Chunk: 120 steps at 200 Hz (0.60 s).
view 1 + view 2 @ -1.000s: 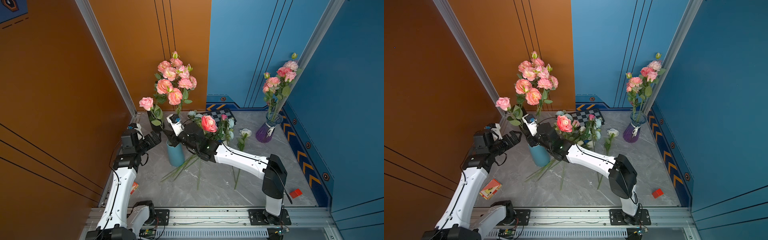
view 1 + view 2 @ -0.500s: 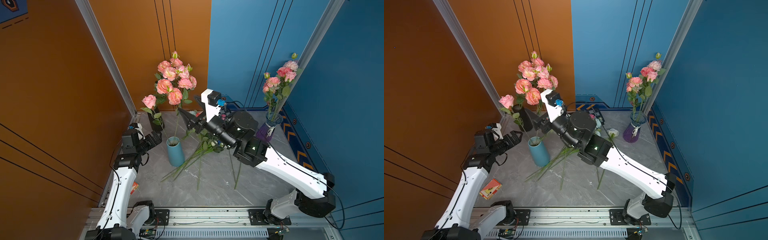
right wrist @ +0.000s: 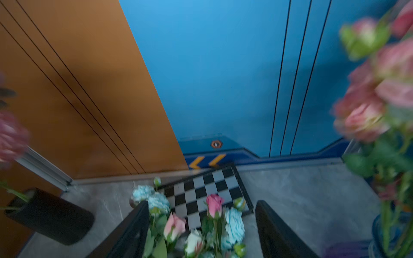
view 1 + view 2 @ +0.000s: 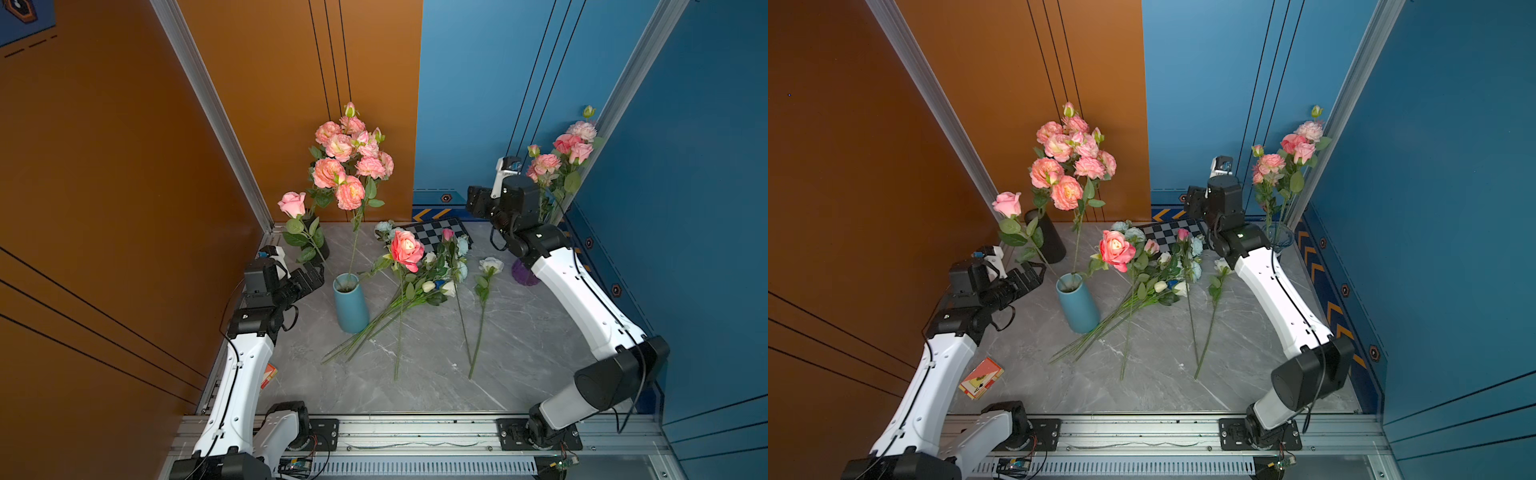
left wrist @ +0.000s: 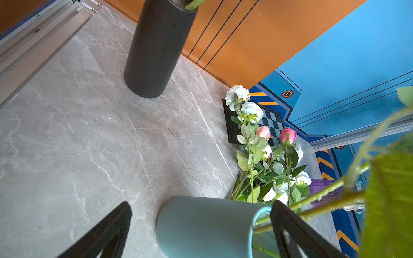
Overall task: Place the pink flowers into the vase
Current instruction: Place the flower in the vase.
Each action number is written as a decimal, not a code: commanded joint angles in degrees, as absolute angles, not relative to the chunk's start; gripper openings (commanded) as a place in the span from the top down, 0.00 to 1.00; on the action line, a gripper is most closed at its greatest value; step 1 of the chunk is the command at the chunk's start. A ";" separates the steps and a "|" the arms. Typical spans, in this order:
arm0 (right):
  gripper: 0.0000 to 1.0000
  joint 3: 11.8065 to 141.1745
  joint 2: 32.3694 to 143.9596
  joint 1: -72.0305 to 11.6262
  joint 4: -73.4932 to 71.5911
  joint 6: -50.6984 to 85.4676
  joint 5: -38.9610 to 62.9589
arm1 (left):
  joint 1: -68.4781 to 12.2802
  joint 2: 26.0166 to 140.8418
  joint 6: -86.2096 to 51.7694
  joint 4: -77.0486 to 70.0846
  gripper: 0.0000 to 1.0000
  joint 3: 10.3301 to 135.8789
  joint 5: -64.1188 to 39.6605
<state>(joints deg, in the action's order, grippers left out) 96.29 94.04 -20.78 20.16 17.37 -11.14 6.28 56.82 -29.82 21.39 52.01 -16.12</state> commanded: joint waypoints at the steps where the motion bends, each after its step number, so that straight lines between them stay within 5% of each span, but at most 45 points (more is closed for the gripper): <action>1: 0.28 93.31 100.00 -20.46 33.70 21.17 -5.54 | 5.72 57.12 -28.68 21.18 0.01 51.39 -16.81; 78: 0.52 90.53 114.09 -17.27 35.42 20.19 2.45 | 5.20 57.79 -28.09 21.18 0.01 51.18 -16.53; 120: 0.54 90.33 114.31 -18.52 35.38 20.48 3.16 | 5.10 58.17 -27.86 21.18 0.01 51.06 -16.35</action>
<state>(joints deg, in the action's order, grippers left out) 90.08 114.45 -17.63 34.00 20.01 1.41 5.54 57.80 -29.39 21.37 51.99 -16.10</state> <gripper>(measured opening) 0.462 0.985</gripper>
